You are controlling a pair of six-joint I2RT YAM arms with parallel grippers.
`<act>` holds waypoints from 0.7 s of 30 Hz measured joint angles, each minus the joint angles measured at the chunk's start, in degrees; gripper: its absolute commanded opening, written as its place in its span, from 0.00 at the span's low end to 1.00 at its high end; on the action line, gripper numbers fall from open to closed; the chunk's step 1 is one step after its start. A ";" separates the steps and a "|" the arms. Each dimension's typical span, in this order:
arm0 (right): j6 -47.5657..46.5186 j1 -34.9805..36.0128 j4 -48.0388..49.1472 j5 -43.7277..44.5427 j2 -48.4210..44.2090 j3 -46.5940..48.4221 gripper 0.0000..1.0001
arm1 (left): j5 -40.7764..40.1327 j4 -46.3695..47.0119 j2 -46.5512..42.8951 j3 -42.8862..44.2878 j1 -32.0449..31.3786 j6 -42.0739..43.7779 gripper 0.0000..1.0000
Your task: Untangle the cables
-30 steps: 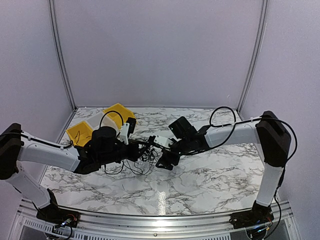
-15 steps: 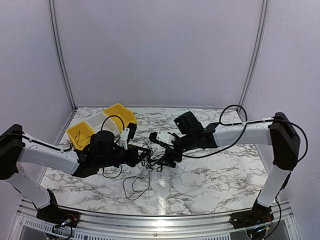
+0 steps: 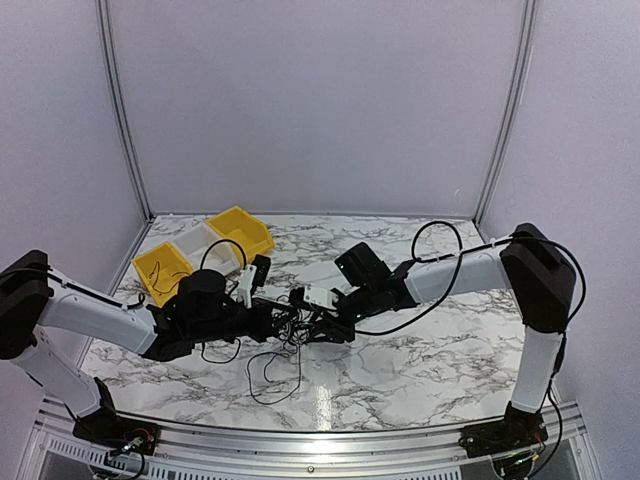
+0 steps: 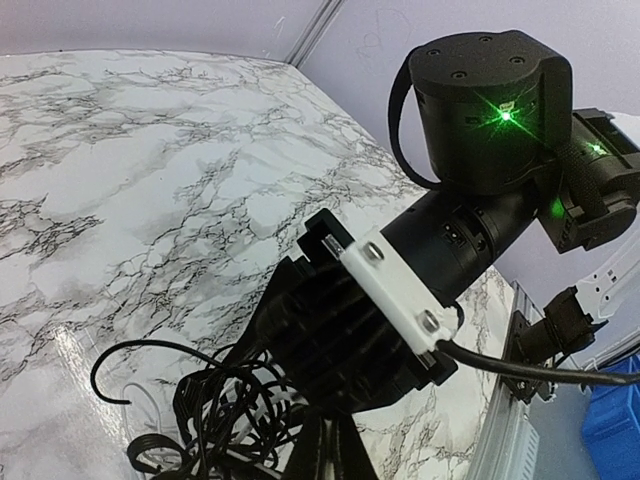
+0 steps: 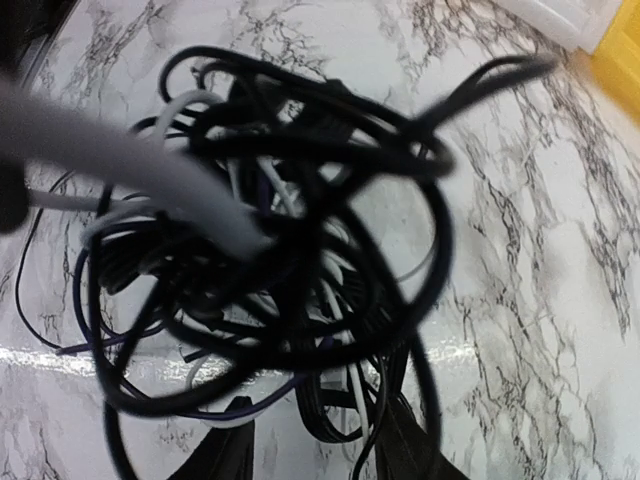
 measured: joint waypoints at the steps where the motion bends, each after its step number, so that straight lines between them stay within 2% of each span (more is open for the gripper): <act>1: 0.33 0.02 0.48 0.33 0.00 -0.04 0.43 | -0.02 0.37 0.00 -0.11 0.02 0.00 0.00; 4: 1.29 0.11 2.05 1.81 0.00 -0.17 0.46 | -0.22 1.20 -0.02 -0.68 0.07 -0.02 0.00; 6: 1.57 0.11 3.26 2.43 0.07 -0.17 0.40 | -0.48 1.53 -0.02 -1.22 0.13 -0.02 0.00; 9: 1.95 0.13 4.02 2.43 1.36 0.76 0.11 | -1.42 1.95 -0.13 -2.25 0.22 -0.02 0.00; 11: 2.38 0.15 4.39 2.45 3.41 2.27 0.00 | -2.10 2.05 -0.39 -3.04 0.31 0.00 0.00; 17: 3.54 -0.07 4.52 3.45 5.70 2.99 0.00 | -4.81 0.57 -5.53 -6.67 1.31 0.26 0.00; 21: 4.98 -1.01 5.16 3.19 5.70 2.99 0.00 | -9.53 -7.17 -13.18 -7.08 1.77 1.73 0.00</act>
